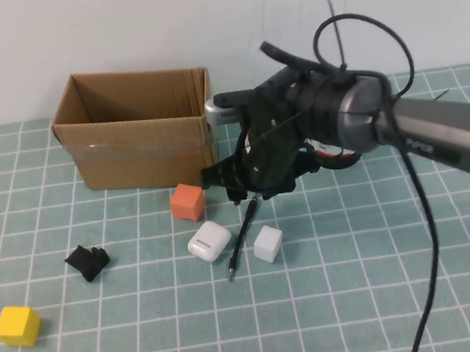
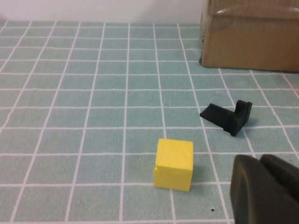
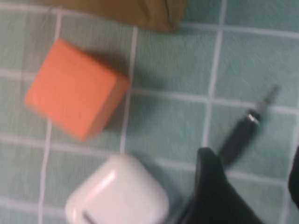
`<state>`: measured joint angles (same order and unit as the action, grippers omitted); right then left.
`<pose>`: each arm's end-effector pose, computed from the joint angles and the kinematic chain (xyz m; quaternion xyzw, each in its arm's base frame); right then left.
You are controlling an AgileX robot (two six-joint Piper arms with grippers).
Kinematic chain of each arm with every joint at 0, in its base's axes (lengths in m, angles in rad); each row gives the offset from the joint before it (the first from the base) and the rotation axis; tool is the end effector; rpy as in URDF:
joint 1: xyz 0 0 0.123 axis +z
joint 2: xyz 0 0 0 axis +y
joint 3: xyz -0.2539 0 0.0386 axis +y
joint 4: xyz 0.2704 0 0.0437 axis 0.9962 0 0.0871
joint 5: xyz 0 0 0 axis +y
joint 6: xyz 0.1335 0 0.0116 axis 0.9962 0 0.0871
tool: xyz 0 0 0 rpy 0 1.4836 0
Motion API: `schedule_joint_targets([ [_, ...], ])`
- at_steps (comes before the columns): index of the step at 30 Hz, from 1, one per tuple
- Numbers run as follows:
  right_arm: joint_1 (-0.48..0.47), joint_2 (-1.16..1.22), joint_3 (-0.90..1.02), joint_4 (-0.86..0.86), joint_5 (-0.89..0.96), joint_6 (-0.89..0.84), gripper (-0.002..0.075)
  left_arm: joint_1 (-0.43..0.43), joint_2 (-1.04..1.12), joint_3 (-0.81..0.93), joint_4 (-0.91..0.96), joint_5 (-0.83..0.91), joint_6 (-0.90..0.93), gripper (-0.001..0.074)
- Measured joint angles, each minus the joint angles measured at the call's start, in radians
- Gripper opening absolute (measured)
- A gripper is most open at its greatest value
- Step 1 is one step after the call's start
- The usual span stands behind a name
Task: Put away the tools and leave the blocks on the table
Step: Pick up the long Screwdriver from the table
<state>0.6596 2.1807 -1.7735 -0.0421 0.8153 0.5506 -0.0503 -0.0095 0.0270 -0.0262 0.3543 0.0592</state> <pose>0.3970 0.3026 0.1206 -0.0639 0.9741 0.1080 0.1879 0.1452 -0.0085 0.1605 0.0367 0.7994 -0.0083 0.5997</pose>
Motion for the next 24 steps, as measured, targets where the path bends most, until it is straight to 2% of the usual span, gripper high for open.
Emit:
schedule_joint_targets([
  [6, 0.000, 0.089, -0.099, -0.022, 0.054, 0.061, 0.0300, 0.000, 0.000, 0.000, 0.000, 0.000, 0.000, -0.0003],
  [19, 0.000, 0.138, -0.124, -0.035, 0.075, 0.065, 0.0292, 0.000, 0.000, 0.000, 0.000, 0.000, 0.000, -0.0003],
  [22, 0.000, 0.139, -0.126, -0.045, 0.092, 0.053, 0.0235, 0.000, 0.000, 0.000, 0.000, 0.000, 0.000, -0.0003],
  [24, 0.000, 0.140, -0.126, -0.052, 0.103, 0.046, 0.0157, 0.000, 0.000, 0.000, 0.000, 0.000, 0.000, -0.0003],
])
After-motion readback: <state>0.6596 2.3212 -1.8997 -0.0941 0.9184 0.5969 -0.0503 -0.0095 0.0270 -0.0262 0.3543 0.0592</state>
